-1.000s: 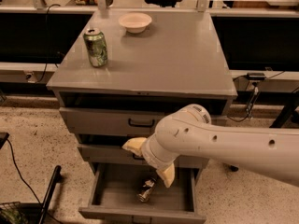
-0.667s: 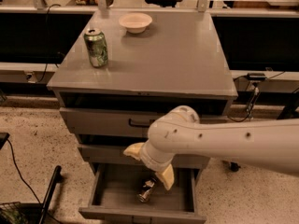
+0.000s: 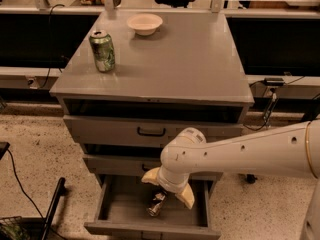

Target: Pick orange can from bottom drawer and place on counter

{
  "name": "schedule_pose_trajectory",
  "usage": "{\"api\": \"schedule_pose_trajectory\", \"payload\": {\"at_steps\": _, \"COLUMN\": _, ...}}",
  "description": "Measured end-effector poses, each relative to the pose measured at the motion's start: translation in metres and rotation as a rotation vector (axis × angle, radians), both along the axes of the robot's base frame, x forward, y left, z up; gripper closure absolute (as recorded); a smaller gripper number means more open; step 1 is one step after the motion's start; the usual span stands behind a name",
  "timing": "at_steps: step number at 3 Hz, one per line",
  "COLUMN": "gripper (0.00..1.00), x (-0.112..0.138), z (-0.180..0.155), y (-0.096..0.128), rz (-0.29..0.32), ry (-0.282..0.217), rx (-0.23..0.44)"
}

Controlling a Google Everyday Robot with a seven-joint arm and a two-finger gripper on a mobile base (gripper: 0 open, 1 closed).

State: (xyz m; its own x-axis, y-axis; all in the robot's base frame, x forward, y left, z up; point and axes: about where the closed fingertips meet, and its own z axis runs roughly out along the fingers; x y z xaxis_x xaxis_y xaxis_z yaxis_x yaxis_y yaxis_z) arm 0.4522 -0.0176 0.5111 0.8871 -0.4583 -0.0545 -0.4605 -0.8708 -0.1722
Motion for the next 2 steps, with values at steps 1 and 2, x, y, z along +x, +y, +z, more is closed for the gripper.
{"api": "schedule_pose_trajectory", "payload": {"at_steps": 1, "gripper": 0.0, "x": 0.014, "z": -0.036, "y": 0.0, "rz": -0.013, "ry": 0.008, "rx": -0.016}}
{"api": "schedule_pose_trajectory", "payload": {"at_steps": 2, "gripper": 0.0, "x": 0.039, "z": -0.125, "y": 0.004, "rz": 0.003, "ry": -0.009, "rx": -0.011}}
